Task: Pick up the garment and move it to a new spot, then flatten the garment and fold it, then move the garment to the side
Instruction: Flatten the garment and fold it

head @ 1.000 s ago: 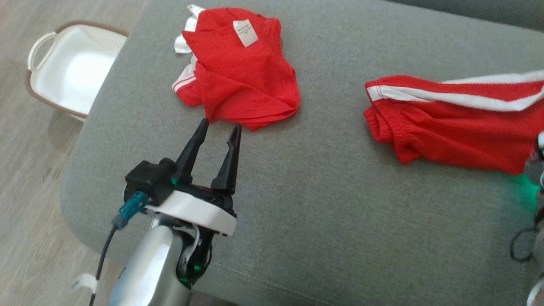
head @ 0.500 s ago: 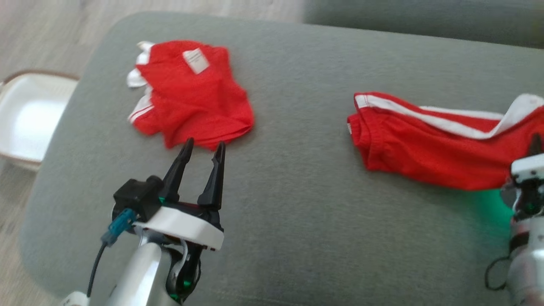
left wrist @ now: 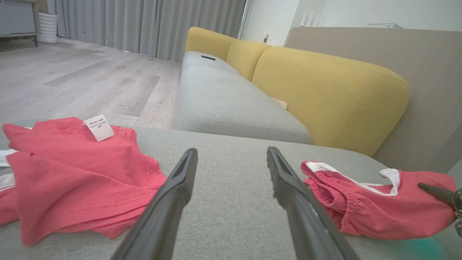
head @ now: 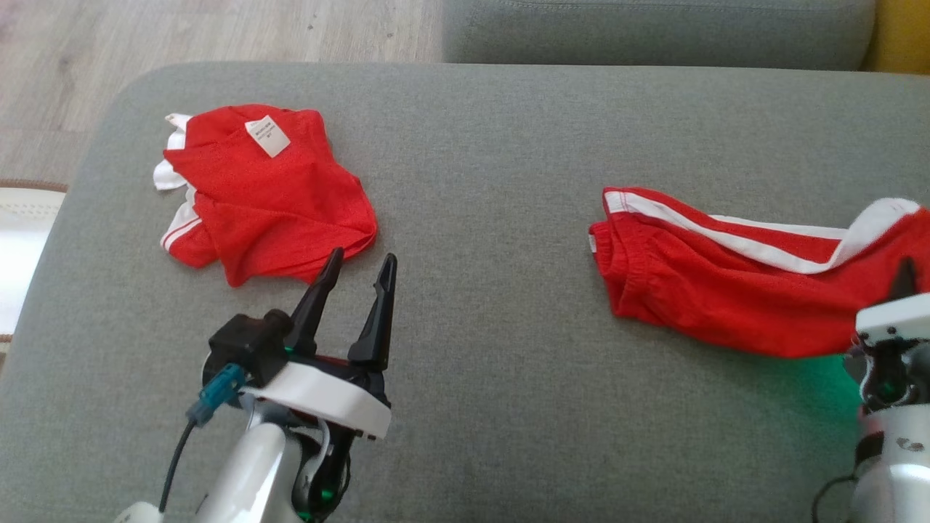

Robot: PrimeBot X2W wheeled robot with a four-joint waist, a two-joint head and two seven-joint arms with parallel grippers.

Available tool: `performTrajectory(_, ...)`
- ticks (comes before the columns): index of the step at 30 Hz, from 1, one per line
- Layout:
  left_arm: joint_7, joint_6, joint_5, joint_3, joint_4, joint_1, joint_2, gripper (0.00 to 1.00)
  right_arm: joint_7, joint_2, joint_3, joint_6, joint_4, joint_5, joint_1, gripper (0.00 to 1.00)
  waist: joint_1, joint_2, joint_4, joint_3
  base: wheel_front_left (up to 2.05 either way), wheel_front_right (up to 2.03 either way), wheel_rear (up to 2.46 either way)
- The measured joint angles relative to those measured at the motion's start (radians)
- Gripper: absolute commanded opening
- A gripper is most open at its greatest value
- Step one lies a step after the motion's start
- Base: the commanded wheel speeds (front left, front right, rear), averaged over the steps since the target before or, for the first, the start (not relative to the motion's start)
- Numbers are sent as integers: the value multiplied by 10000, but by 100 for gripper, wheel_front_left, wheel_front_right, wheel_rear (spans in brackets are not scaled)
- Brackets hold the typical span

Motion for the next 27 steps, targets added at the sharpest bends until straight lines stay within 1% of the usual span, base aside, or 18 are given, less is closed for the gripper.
performTrajectory(2,0,-2,0,-17,19,0,0,100,-4,86,146,-2,-251,79,-3,0,0,0,-2,-10,0,0,0)
performTrajectory(5,0,-2,0,-35,73,-1,0,100,0,219,731,-2,-734,318,1,0,0,0,34,-77,0,0,0)
performTrajectory(7,0,-65,0,-31,100,-1,2,100,13,257,1338,-2,-1135,602,8,0,0,0,78,-120,0,0,0)
performTrajectory(8,0,-77,0,-27,115,-1,2,100,35,272,1981,0,-1569,974,65,0,0,0,137,-168,0,0,0)
performTrajectory(9,0,-77,0,-27,115,-1,2,100,35,272,1981,0,-1569,974,65,0,0,0,137,-168,0,0,0)
performTrajectory(10,0,-75,0,-12,134,0,2,100,107,274,2642,0,-1983,1415,254,0,0,0,210,-226,0,0,0)
performTrajectory(13,0,-75,0,-2,151,2,2,100,198,293,3689,0,-2523,1946,714,0,0,0,353,-300,0,0,0)
performTrajectory(14,0,-75,0,-2,151,2,2,100,198,293,3689,0,-2523,1946,714,0,0,0,353,-300,0,0,0)
performTrajectory(20,0,-79,0,-8,184,8,4,100,366,203,5557,0,-3108,2612,1251,0,0,0,742,-370,0,0,0)
performTrajectory(27,0,-77,0,15,194,12,6,100,349,-412,6886,0,-2861,2872,1230,0,0,0,1201,-338,0,0,0)
